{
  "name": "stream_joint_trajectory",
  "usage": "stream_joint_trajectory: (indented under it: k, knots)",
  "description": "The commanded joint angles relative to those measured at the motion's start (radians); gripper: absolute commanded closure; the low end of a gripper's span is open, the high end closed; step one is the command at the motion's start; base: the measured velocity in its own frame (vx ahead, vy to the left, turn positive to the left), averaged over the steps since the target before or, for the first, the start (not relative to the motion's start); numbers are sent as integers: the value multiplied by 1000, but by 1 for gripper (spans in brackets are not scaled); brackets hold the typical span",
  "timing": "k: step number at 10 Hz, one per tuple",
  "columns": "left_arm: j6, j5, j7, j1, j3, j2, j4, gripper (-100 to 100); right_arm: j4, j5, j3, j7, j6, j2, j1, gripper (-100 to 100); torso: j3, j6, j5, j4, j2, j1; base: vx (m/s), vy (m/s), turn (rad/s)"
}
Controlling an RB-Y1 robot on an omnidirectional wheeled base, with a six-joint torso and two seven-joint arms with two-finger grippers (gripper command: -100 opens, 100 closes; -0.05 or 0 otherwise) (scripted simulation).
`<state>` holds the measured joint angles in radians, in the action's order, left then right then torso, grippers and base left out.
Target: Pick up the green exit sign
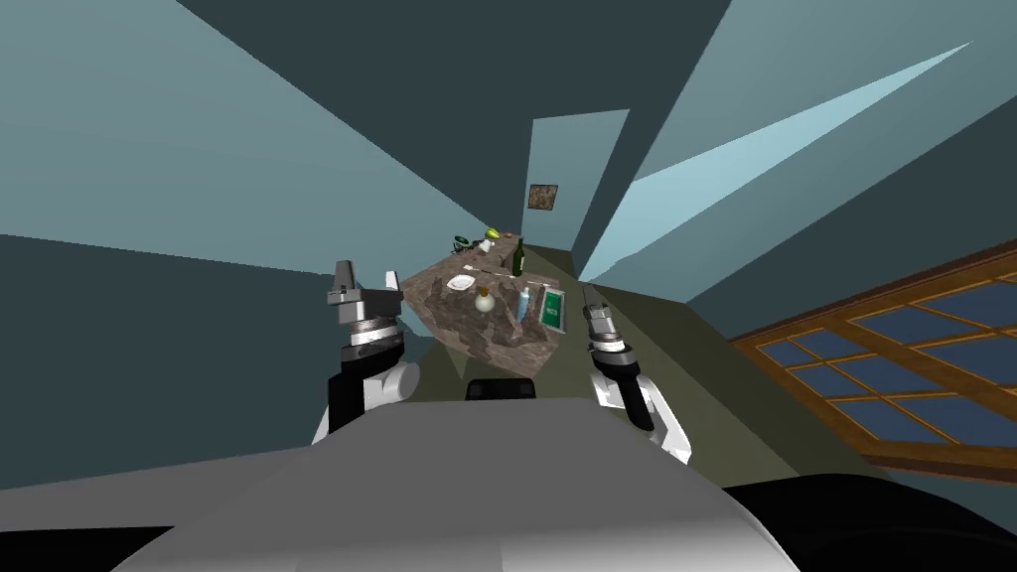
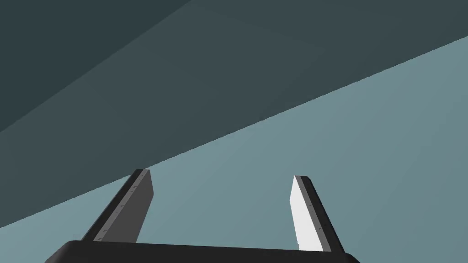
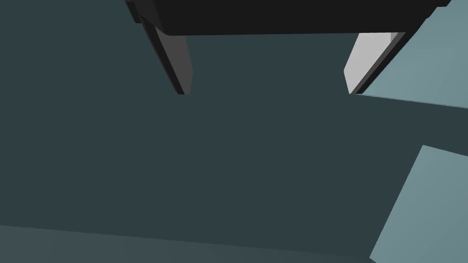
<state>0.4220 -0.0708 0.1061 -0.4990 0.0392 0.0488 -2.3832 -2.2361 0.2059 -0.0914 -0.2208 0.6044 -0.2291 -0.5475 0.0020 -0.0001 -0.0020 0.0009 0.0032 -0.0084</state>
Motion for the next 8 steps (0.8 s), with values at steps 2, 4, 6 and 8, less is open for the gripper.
stream_joint_trajectory:
  k: [2,4,6,8]
  knots:
    - [0,0,0,0,0,0,0,0,23,39,-7,-66,2,-28,-10,-100,1,0,0,0,2,-1,-84,-133,219]
    - [0,0,0,0,0,0,0,0,44,67,-12,-109,3,-47,-13,-100,0,0,0,0,0,-1,-75,-96,153]
    - [0,0,0,0,0,0,0,0,66,97,-17,-154,5,-67,-15,-100,0,0,0,0,-1,0,-72,-93,170]
    - [0,0,0,0,0,0,0,0,89,127,-23,-199,6,-88,-17,-100,0,0,0,0,0,0,-83,-98,182]
